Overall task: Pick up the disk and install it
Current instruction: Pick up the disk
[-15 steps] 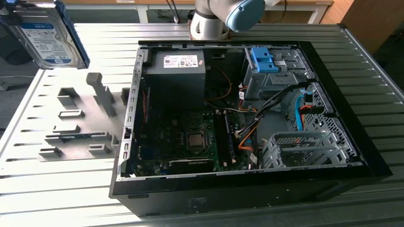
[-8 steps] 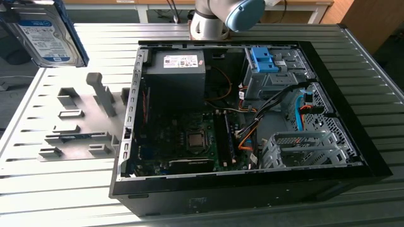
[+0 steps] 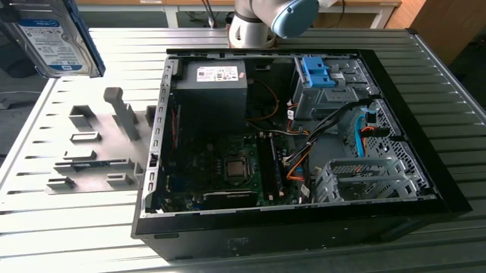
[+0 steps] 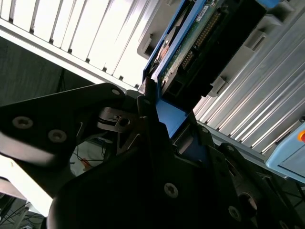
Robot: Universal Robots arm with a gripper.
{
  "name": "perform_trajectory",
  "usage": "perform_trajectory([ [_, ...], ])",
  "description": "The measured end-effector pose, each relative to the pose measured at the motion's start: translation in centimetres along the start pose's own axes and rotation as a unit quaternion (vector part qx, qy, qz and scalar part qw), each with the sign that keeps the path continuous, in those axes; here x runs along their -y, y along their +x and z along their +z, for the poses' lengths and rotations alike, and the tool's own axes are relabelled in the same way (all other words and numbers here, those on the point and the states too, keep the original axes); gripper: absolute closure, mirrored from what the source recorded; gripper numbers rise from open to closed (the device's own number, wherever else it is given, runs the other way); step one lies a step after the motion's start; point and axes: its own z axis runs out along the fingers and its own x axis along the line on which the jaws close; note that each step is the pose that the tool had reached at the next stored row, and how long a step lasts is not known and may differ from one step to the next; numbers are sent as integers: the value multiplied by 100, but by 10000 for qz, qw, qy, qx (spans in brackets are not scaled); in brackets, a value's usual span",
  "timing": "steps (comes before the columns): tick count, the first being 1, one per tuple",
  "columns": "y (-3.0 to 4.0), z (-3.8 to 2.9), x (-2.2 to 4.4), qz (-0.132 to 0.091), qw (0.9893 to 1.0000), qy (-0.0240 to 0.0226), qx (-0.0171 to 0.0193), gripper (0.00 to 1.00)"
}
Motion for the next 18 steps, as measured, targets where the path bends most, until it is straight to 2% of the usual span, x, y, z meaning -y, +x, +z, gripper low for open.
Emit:
perform_trajectory([
  [5,-1,-38,-1,0,10000,0,0,63],
  [18,-1,-45,3,0,10000,-1,-1,63],
])
